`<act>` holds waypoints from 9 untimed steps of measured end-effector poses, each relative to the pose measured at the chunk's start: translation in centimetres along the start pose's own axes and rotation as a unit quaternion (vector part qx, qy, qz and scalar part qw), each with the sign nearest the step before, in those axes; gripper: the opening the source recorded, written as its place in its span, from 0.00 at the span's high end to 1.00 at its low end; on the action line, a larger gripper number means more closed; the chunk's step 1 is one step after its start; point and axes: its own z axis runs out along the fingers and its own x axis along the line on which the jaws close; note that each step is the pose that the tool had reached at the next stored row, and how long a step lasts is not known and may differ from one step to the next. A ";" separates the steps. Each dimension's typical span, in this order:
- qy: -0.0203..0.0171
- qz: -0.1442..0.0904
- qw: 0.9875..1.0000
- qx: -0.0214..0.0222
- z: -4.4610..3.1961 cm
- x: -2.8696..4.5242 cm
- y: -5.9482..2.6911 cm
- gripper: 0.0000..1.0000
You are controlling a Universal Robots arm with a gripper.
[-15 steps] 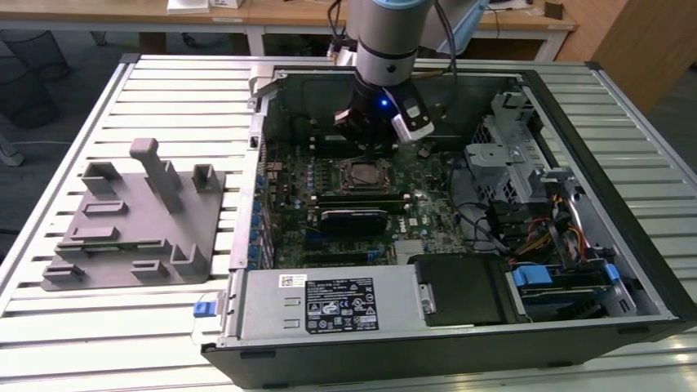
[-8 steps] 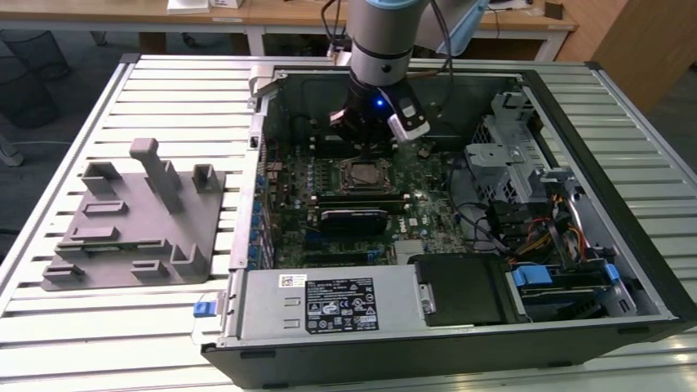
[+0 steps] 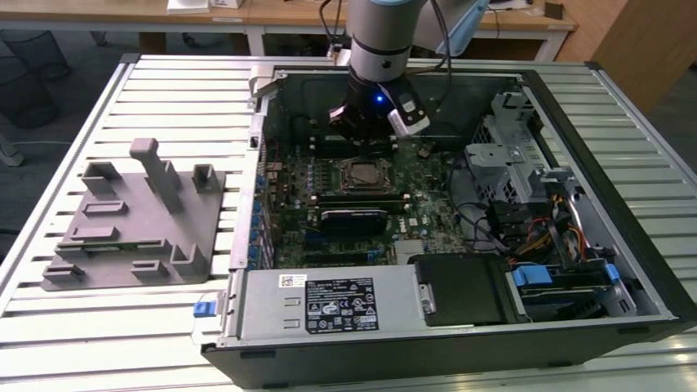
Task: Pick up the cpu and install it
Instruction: 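Install the first cpu locking lever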
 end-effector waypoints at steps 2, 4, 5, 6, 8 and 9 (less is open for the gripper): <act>0.000 -0.002 1.000 0.000 0.01 0.00 0.00 0.89; 0.001 -0.007 1.000 0.000 0.02 -0.01 0.00 0.89; 0.001 -0.008 1.000 0.000 0.02 -0.09 0.00 0.89; 0.001 -0.008 1.000 0.000 0.02 -0.23 -0.01 0.89; 0.001 -0.008 1.000 0.000 0.01 -0.55 -0.04 0.89; 0.001 -0.008 1.000 0.000 0.01 -0.70 -0.05 0.89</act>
